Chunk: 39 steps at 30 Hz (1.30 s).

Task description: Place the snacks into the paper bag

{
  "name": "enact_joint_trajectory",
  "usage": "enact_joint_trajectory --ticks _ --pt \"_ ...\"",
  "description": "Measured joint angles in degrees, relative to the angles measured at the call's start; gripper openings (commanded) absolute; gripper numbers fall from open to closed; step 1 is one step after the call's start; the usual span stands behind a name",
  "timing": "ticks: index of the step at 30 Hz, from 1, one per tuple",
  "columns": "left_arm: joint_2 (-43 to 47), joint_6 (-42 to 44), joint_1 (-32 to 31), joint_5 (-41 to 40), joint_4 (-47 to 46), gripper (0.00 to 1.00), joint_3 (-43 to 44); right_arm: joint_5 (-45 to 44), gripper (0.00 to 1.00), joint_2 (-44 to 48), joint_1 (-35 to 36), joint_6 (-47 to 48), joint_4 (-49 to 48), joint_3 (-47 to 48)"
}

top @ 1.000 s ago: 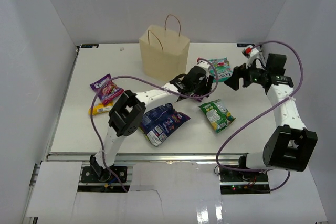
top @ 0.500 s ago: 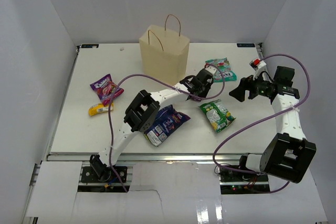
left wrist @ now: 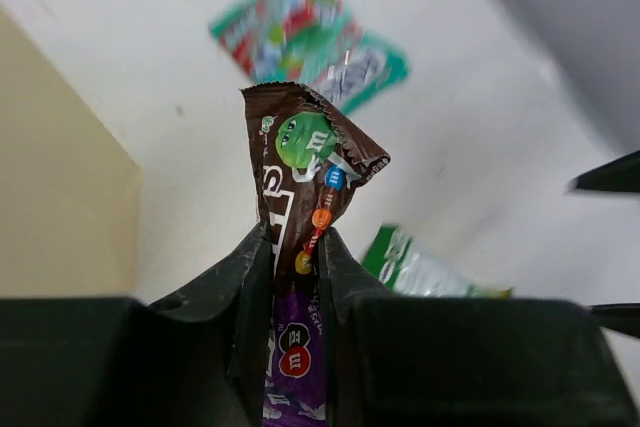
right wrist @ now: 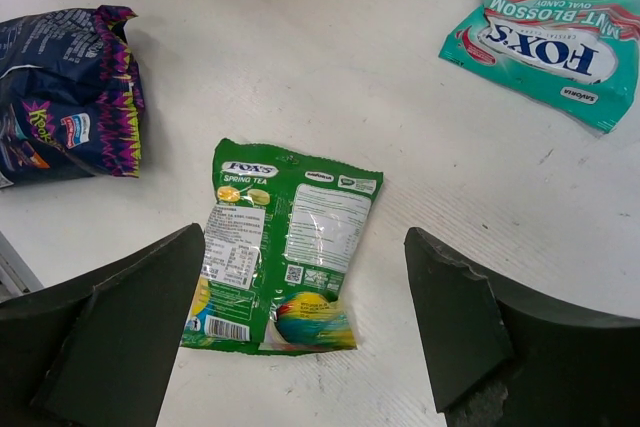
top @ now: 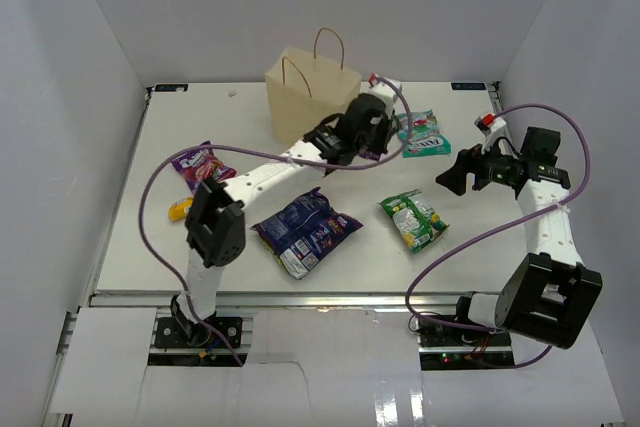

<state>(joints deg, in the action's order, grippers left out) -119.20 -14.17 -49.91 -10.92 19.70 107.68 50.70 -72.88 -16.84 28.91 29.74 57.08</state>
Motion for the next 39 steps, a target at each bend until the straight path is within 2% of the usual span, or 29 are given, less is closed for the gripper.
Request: enact_joint_trajectory --ticks 3,5,9,12,20,24,27,28,32,36,39 --pt "9.94 -3.21 3.17 0.24 -3.37 0.13 -0.39 0.04 0.87 0.00 -0.02 0.02 -0.13 -0.59" --pt "15.82 -6.88 7.52 0.20 -6.71 0.13 -0.44 0.04 0.86 -0.20 -0.02 0.02 0.00 -0.85" --pt "20.61 -13.68 15.61 -2.05 -13.09 0.13 -0.37 0.04 0.86 -0.83 -0.02 0.02 -0.02 -0.87" --pt "18.49 -17.77 17.88 -3.58 -15.43 0.13 1.01 0.04 0.86 -1.03 -0.02 0.02 -0.04 -0.96" --pt "3.48 -22.75 16.90 -5.57 -13.68 0.13 7.19 0.11 0.86 -1.05 -0.02 0.02 -0.09 -2.69" --pt "1.66 -24.37 16.81 -7.85 -11.39 0.14 7.15 0.11 0.86 -1.07 -0.02 0.11 0.04 -3.65" --pt "2.71 -25.35 16.81 -9.22 -12.13 0.27 6.05 0.22 0.87 -1.11 -0.02 0.57 0.24 -3.67" --pt "3.30 -25.68 16.81 -9.49 -12.33 0.42 5.46 0.33 0.87 -1.20 -0.02 0.96 0.39 -3.67" --pt "4.55 -26.60 16.92 -9.55 -13.05 0.71 4.44 -0.13 0.87 -2.99 0.81 3.41 2.71 -3.28" --pt "4.94 -26.75 16.92 -7.69 -14.49 0.82 4.39 -6.84 0.93 -5.29 4.96 3.54 4.48 -2.86" --pt "5.64 -26.12 16.96 -4.72 -15.06 0.87 4.42 -17.88 0.97 -5.70 11.54 0.66 3.98 -2.89"
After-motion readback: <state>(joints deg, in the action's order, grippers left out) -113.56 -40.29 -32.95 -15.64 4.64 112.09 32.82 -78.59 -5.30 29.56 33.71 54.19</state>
